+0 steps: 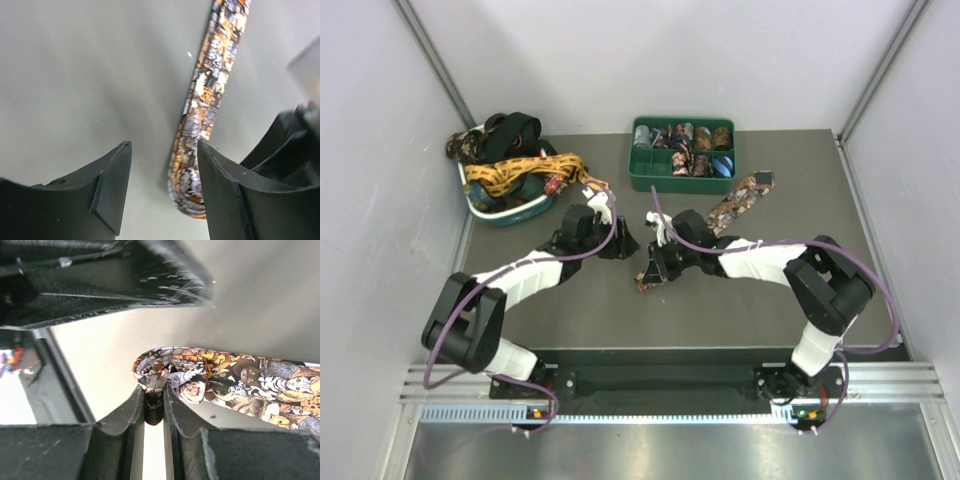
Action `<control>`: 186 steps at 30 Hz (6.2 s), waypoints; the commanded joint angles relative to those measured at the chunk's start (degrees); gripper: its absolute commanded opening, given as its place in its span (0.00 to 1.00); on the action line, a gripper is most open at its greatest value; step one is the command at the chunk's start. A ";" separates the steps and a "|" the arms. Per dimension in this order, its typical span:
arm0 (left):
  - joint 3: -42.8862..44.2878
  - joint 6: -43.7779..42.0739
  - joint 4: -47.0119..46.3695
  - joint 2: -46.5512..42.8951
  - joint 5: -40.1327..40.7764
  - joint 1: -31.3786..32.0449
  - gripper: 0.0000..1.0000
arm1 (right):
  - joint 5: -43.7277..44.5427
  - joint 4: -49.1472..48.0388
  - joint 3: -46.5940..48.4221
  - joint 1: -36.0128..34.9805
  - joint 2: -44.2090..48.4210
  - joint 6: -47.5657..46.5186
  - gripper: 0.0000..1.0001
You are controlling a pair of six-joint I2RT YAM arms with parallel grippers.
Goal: Roll the ties
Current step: Roll the tie
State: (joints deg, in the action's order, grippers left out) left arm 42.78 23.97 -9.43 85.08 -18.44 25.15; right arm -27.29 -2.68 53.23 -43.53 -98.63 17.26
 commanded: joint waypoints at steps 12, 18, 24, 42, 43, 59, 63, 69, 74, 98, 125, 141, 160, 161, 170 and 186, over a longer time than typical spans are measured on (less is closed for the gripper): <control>-13.06 -6.82 -13.58 -10.72 1.14 -0.27 0.67 | -22.45 -11.73 -0.23 7.75 -3.94 5.86 0.17; -17.99 -11.65 -20.26 -13.27 -5.36 -0.19 0.67 | -24.39 -11.30 0.12 9.95 -5.43 6.39 0.17; -25.55 -21.48 -32.65 -16.52 -10.83 2.35 0.67 | -24.48 -10.59 0.82 10.66 -6.57 6.39 0.16; -13.70 -35.39 -20.54 -4.31 -4.51 13.52 0.67 | -24.65 -11.56 1.52 10.92 -7.19 7.88 0.15; -13.17 -36.17 -20.10 -3.87 -4.33 13.79 0.66 | -24.74 -11.73 1.44 10.92 -7.10 8.14 0.15; -11.76 -37.50 -16.32 -0.26 2.08 16.34 0.48 | -23.34 -12.00 2.40 9.25 -6.49 10.69 0.14; -11.50 -37.24 -14.04 0.08 3.84 16.78 0.40 | -23.07 -11.47 2.84 9.25 -6.49 10.26 0.14; -9.21 -35.84 -8.24 1.49 6.31 17.74 0.32 | -21.23 -8.23 4.42 9.43 -7.01 7.80 0.13; -7.46 -33.64 -5.17 2.02 6.92 18.27 0.33 | -19.30 -4.88 5.74 10.04 -8.86 4.63 0.11; 11.88 -27.39 19.36 15.64 8.59 19.85 0.32 | -14.11 -3.12 5.13 14.61 -14.49 0.94 0.38; 12.15 -24.85 25.16 13.45 6.57 19.94 0.29 | 6.00 -5.43 -6.12 22.00 5.64 10.95 0.56; 14.34 -24.49 29.82 14.15 13.51 19.77 0.31 | 30.00 4.35 -0.76 18.48 1.42 27.91 0.58; 16.72 -25.28 30.96 16.70 13.34 19.77 0.31 | 46.71 20.08 13.82 16.98 -8.95 41.11 0.15; 16.80 -25.37 30.96 16.79 13.25 19.77 0.31 | 46.97 20.08 14.18 17.16 -9.21 40.93 0.14; 18.91 -25.90 30.79 18.89 12.20 19.68 0.31 | 47.77 16.92 12.78 20.23 -9.83 39.44 0.00; 28.05 -25.99 31.93 24.70 9.21 19.76 0.30 | 43.38 12.17 9.34 31.83 -6.22 32.49 0.00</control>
State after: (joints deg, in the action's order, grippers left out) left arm 69.56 -1.61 18.48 107.96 -9.41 44.99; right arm 12.03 9.80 62.61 -15.27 -106.02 52.99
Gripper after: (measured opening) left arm 0.326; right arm 0.003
